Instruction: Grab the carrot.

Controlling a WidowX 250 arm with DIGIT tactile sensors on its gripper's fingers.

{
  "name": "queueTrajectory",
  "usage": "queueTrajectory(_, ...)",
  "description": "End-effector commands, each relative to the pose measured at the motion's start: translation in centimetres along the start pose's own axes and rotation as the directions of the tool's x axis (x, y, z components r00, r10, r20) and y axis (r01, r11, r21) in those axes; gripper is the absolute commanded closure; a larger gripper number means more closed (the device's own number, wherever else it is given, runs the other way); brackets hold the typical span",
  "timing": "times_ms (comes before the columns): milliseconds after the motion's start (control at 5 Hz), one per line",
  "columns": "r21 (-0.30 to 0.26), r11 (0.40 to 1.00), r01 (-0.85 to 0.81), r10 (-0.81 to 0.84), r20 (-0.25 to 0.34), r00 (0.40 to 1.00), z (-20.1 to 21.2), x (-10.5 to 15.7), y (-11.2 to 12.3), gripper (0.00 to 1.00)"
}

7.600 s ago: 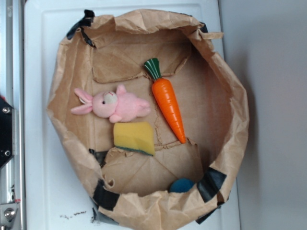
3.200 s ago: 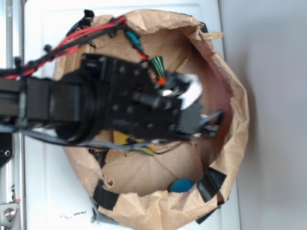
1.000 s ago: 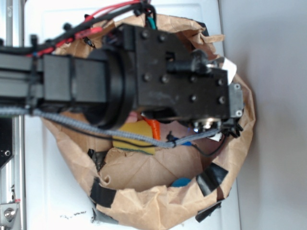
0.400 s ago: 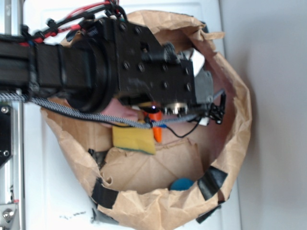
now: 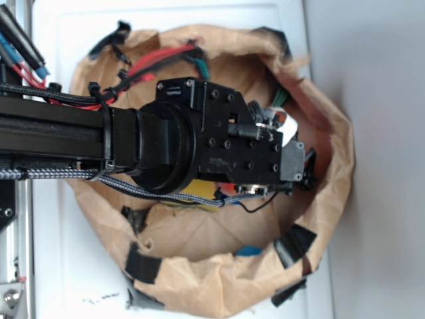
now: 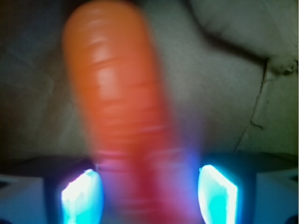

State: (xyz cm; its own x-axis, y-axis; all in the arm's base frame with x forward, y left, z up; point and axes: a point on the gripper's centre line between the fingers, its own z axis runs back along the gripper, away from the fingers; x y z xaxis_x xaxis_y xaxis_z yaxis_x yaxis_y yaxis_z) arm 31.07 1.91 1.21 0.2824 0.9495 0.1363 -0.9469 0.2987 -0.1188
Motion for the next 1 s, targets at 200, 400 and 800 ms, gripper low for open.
queueTrajectory(200,-0.074,0.997,-0.001,-0.005,-0.082,0.997,3.3,0.7,0.3,1.0)
queueTrajectory(400,-0.113,0.994,0.011,-0.025,-0.125,0.992,5.5,1.0,0.3,1.0)
queueTrajectory(800,-0.177,0.971,0.158,-0.168,-0.04,0.985,11.1,0.8,0.8,1.0)
